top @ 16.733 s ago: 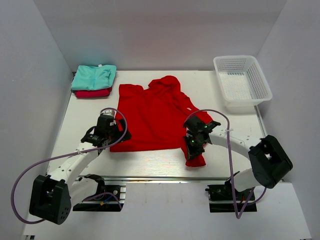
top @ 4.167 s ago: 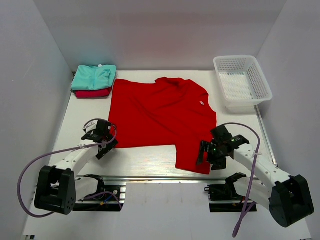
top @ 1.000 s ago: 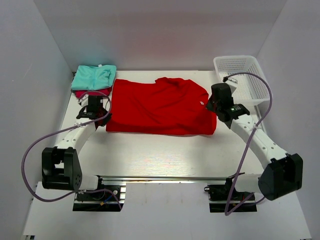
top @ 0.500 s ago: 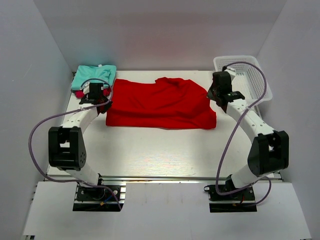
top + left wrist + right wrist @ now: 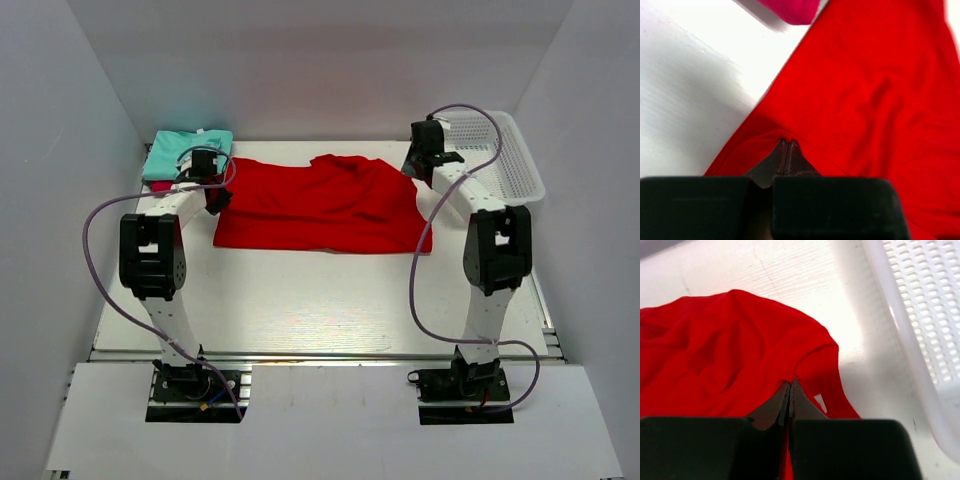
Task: Fold and stack the t-shirts
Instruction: Fold the flattened tshirt in 1/3 of the way
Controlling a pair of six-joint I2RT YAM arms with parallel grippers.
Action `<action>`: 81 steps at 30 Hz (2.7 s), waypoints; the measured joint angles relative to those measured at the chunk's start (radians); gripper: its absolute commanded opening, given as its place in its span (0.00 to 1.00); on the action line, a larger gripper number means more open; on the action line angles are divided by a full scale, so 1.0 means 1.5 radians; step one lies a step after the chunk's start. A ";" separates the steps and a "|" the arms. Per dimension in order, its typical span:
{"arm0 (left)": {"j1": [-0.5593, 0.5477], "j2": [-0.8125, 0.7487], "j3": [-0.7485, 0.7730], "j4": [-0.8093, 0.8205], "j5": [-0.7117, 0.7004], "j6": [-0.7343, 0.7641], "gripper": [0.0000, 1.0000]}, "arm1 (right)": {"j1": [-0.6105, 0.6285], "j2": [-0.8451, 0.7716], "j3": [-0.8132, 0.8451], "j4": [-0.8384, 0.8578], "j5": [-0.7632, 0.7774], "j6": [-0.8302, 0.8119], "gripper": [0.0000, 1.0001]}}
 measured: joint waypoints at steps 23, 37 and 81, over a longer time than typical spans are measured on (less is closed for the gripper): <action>-0.005 -0.038 -0.007 -0.006 0.094 0.069 1.00 | -0.017 -0.079 -0.088 -0.021 -0.197 -0.042 0.90; -0.022 -0.006 -0.099 0.057 0.195 0.102 1.00 | -0.034 -0.055 -0.288 0.023 -0.299 0.003 0.90; -0.066 -0.461 -0.392 -0.069 0.178 0.105 1.00 | 0.026 -0.510 -0.659 -0.028 -0.472 0.051 0.90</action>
